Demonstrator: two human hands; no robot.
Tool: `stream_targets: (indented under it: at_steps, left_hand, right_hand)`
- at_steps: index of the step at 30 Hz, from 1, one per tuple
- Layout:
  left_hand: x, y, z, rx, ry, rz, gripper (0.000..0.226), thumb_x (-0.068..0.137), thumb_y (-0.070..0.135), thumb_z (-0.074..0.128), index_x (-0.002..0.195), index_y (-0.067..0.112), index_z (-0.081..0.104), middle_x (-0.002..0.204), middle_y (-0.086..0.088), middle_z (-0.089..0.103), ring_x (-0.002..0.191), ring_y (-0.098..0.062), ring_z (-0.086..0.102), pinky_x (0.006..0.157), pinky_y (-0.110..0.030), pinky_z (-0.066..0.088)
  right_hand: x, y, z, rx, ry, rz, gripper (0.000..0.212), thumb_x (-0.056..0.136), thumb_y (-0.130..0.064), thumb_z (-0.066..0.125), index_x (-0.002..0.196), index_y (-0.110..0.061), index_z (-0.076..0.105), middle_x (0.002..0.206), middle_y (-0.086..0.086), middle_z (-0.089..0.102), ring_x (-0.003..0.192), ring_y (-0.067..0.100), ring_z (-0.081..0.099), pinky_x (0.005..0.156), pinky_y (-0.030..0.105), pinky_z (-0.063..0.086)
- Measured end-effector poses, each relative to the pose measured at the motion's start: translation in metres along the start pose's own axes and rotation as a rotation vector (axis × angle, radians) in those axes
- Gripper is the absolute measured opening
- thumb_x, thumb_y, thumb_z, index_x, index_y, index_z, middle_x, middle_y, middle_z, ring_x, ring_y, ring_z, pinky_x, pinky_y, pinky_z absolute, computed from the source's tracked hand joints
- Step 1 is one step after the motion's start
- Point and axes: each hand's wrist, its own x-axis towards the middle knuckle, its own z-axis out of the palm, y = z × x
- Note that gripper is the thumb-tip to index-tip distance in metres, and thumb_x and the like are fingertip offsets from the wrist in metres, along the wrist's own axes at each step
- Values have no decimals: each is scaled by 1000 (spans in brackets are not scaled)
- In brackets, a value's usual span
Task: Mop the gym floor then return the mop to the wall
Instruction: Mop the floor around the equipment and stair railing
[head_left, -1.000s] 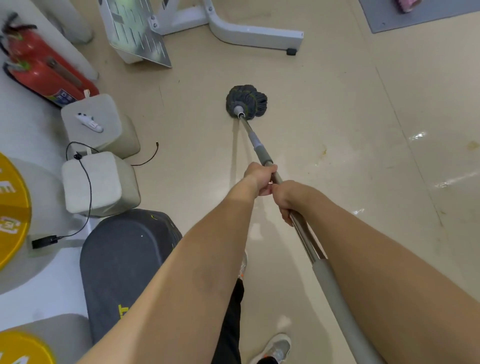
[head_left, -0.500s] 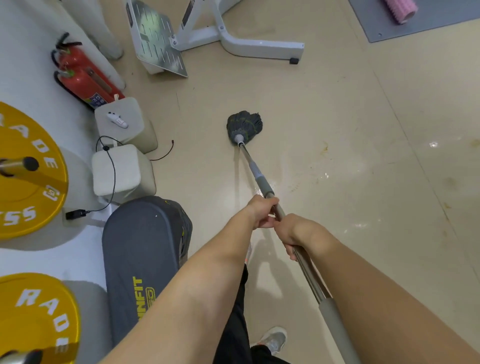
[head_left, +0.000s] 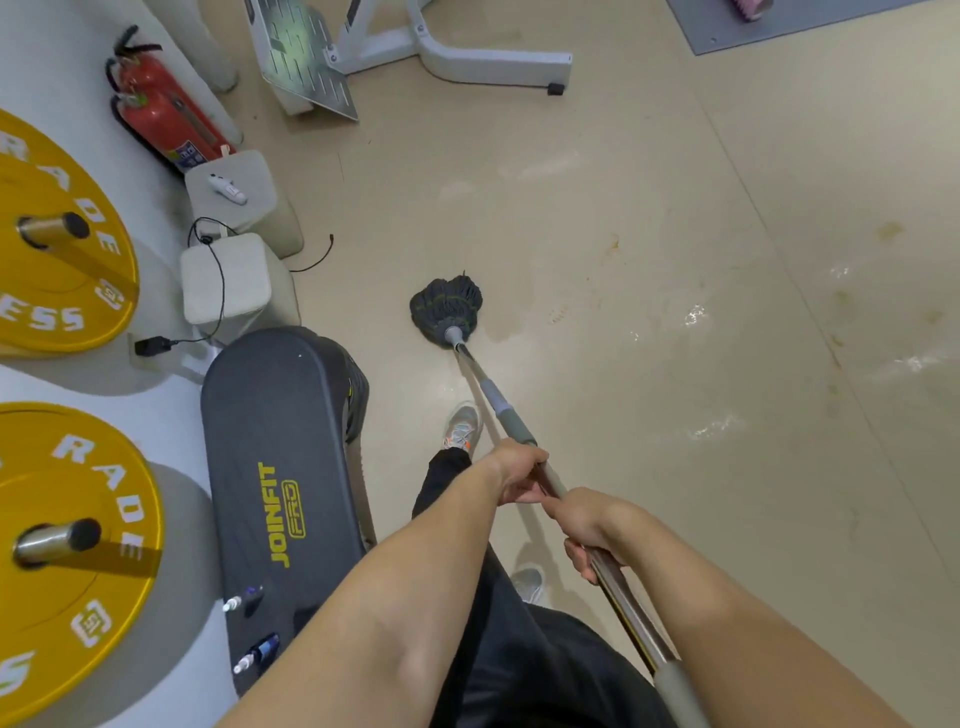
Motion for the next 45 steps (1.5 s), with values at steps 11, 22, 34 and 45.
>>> stream_targets:
  at_steps: [11,22,34,45]
  left_hand:
    - [38,101,10,-126,48,95,14,100,11,47,87,6,49,76,-12,58,67,-25,58,73,-41,55]
    - [145,311,2,24,86,155,14,99,17,52,94,4,52,76,-12,61,61,-23,62,62,-35,57]
    - [166,375,50,271,3,239,29,93,31,64,103,4,60,89,-12,63,64,-19,62,48,-25,54]
    - [72,162,83,429,-84,25,39,93,25,64,122,0,55,96,-12,61,64,-22,63,52,-30,57]
  right_hand:
    - [30,-59,-76,375,21,-35,43,107,-40,34,84,-5,45,39,10,40,27,18,36,38,21,36]
    - [109,-182,-234,567,111,-95,56,106,-44,35,72,-2,51,47,12,47,37,22,42,48,27,42]
    - [87,-196,-297,1121,91,-88,56,99,-62,39,78,-11,43,46,-2,32,28,9,27,31,15,30]
    - [23,-36,-126,1202,-5,120,54,99,-63,39,77,-13,40,47,-4,29,29,7,24,31,14,25]
